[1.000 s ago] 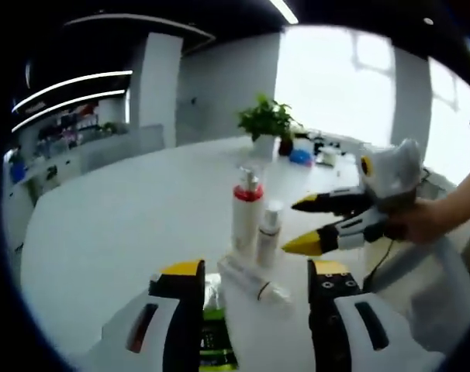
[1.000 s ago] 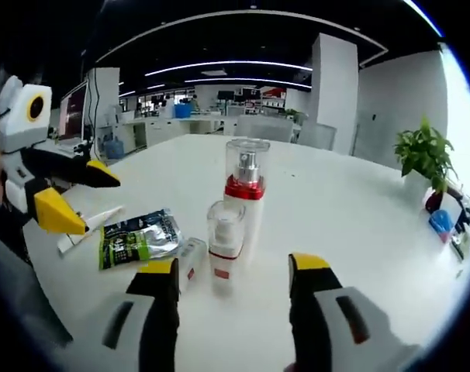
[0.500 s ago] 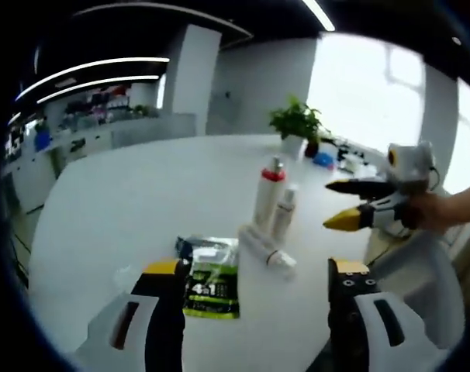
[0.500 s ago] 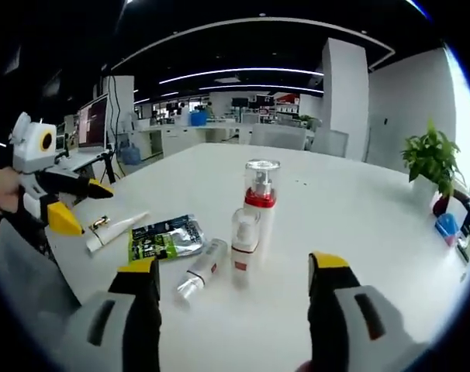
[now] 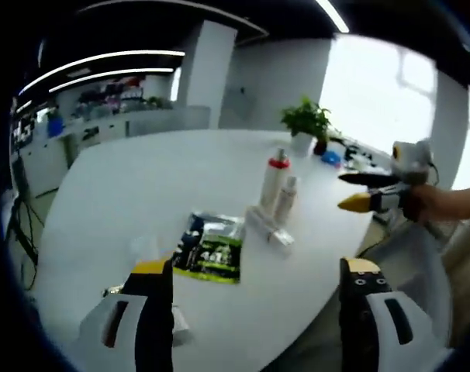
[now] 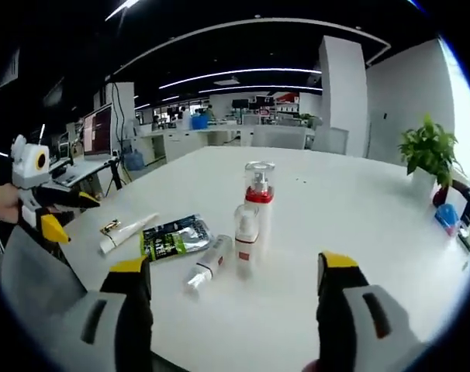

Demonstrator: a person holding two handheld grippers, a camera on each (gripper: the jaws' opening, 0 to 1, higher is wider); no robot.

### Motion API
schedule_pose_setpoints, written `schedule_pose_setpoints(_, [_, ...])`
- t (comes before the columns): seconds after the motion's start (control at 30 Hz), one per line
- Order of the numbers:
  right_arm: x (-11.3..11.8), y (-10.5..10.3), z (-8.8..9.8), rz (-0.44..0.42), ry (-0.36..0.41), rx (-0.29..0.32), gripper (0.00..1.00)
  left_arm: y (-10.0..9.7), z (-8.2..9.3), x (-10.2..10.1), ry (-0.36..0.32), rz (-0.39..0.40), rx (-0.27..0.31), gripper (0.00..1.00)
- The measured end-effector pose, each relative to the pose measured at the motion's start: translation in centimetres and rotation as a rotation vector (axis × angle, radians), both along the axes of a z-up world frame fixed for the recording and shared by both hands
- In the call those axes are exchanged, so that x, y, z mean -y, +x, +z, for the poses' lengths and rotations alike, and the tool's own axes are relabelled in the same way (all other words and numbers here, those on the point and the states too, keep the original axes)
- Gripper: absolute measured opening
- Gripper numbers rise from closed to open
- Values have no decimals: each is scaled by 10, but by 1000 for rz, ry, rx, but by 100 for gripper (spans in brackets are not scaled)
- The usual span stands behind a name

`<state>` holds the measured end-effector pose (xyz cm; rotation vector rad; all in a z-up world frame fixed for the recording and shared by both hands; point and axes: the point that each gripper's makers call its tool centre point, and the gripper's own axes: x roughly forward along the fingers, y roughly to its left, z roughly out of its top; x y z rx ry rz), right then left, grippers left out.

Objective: Arrange the skincare products in the storage area until every visible bottle or jar stands upright without overlapping.

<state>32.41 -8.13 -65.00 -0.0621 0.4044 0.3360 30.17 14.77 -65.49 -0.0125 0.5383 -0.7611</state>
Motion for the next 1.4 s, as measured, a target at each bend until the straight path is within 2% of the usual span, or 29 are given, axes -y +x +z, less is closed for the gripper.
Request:
schedule_pose_setpoints(0.2, [2, -4, 6, -4, 10, 8, 90, -7, -3, -12, 34, 20, -7, 97])
schedule_pose_setpoints(0.33, [0, -8, 9, -10, 31, 18, 90, -12, -2, -18, 30, 39, -14, 97])
schedule_pose_setpoints(0.57, [1, -7, 8, -12, 24, 18, 89, -14, -6, -25, 35, 67, -5, 97])
schedule_pose_setpoints(0.77, [-2, -9, 3, 8, -24, 16, 88, -13, -6, -32, 34, 99, 18, 97])
schedule_pose_setpoints(0.83, [-5, -10, 2, 19, -34, 11, 88, -10, -2, -33, 21, 110, 36, 97])
schedule_pose_setpoints(1.2, [-8, -10, -9, 47, -77, -32, 87, -12, -7, -35, 33, 112, 22, 96])
schedule_pose_setpoints(1.3, [-8, -10, -12, 38, -83, -54, 86, -12, -5, -35, 45, 104, 42, 95])
schedule_pose_setpoints(1.4, [-8, -5, -12, 37, -81, -51, 85, -12, -4, -35, 41, 107, 47, 96])
